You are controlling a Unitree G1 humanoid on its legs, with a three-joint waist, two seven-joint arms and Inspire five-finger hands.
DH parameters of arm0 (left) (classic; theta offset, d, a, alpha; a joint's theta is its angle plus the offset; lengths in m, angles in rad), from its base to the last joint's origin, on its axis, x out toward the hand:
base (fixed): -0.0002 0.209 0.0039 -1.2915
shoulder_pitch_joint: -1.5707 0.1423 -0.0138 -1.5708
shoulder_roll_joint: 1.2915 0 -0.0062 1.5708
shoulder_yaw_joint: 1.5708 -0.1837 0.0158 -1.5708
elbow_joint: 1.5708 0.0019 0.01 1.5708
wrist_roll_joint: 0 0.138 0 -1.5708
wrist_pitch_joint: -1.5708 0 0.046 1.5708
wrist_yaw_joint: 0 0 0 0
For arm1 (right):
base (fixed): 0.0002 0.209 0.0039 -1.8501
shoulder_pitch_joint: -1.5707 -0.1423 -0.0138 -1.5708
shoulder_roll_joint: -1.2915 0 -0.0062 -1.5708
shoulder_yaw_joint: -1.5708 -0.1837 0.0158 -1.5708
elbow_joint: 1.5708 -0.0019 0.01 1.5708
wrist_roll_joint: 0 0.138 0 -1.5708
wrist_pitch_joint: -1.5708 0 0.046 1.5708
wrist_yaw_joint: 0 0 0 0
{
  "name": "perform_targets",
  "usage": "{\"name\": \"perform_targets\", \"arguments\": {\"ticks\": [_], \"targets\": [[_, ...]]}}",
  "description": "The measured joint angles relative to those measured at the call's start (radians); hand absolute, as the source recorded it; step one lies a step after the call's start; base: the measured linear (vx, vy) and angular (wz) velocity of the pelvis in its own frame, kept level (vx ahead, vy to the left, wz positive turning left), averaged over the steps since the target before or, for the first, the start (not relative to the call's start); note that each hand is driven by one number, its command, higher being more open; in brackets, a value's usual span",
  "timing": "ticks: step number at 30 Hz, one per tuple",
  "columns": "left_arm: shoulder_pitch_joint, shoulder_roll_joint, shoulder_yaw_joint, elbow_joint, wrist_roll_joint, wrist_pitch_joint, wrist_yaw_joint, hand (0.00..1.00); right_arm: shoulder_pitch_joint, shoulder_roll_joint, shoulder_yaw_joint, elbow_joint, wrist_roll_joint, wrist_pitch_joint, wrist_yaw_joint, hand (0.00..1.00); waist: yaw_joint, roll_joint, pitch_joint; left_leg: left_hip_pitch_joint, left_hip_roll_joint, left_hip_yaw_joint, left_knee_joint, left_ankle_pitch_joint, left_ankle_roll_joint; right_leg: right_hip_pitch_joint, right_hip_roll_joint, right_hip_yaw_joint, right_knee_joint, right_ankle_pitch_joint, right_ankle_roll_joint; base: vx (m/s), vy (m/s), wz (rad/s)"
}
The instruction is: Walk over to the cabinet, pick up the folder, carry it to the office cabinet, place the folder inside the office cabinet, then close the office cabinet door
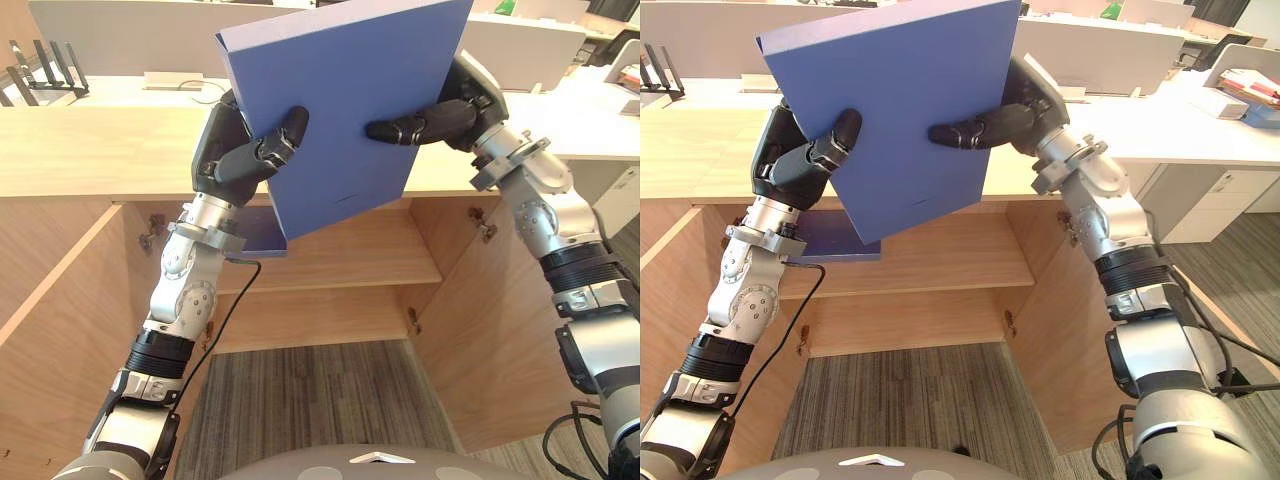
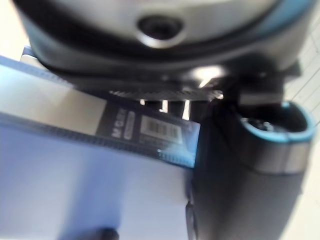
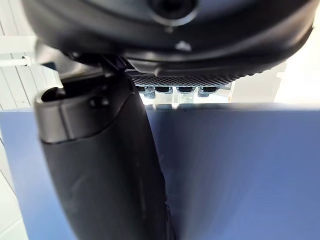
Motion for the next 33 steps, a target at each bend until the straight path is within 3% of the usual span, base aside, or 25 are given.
{"name": "perform_targets", "arguments": {"ticks": [11, 19, 20, 23, 33], "targets": [[-0.015, 0.042, -0.004, 0.032, -0.004, 0.0, -0.054, 0.0, -0.002, -0.006, 0.0, -0.001, 0.034, 0.01, 0.045, 1.0, 0.0, -0.024, -0.016, 0.0, 0.013, 0.024, 0.004, -0.002, -0.022, -0.005, 0.004, 0.0, 0.0, -0.02, -0.006, -0.06, -0.047, -0.07], [-0.071, 0.047, 0.014, 0.112, -0.049, -0.007, -0.077, 0.0, -0.082, -0.006, 0.118, 0.002, 0.074, 0.017, 0.077, 1.0, 0.001, -0.028, -0.019, -0.001, 0.053, 0.026, 0.021, -0.017, -0.052, -0.005, 0.044, 0.003, 0.002, -0.028, -0.018, -0.01, -0.047, -0.04], [-0.086, 0.047, 0.017, 0.129, -0.049, -0.006, -0.075, 0.0, -0.086, -0.006, 0.127, 0.002, 0.079, 0.016, 0.077, 0.0, 0.0, -0.028, -0.019, -0.001, 0.054, 0.026, 0.021, -0.016, -0.053, -0.005, 0.046, 0.003, 0.005, -0.028, -0.018, 0.0, 0.0, 0.0], [-0.131, 0.041, 0.026, 0.177, -0.058, -0.01, -0.06, 0.0, -0.106, 0.019, 0.138, 0.011, 0.112, 0.013, 0.077, 0.0, -0.004, -0.028, -0.019, -0.001, 0.053, 0.026, 0.02, -0.017, -0.054, -0.006, 0.05, 0.003, 0.005, -0.027, -0.019, 0.0, 0.0, 0.0], [-0.134, -0.008, 0.061, 0.239, -0.111, -0.04, -0.049, 0.0, -0.125, 0.132, 0.098, 0.069, 0.129, -0.022, 0.076, 0.0, -0.012, -0.026, 0.003, -0.004, 0.038, 0.014, 0.021, -0.015, -0.05, -0.006, 0.044, 0.001, 0.0, -0.027, -0.019, -0.03, 0.006, 0.02]]}}
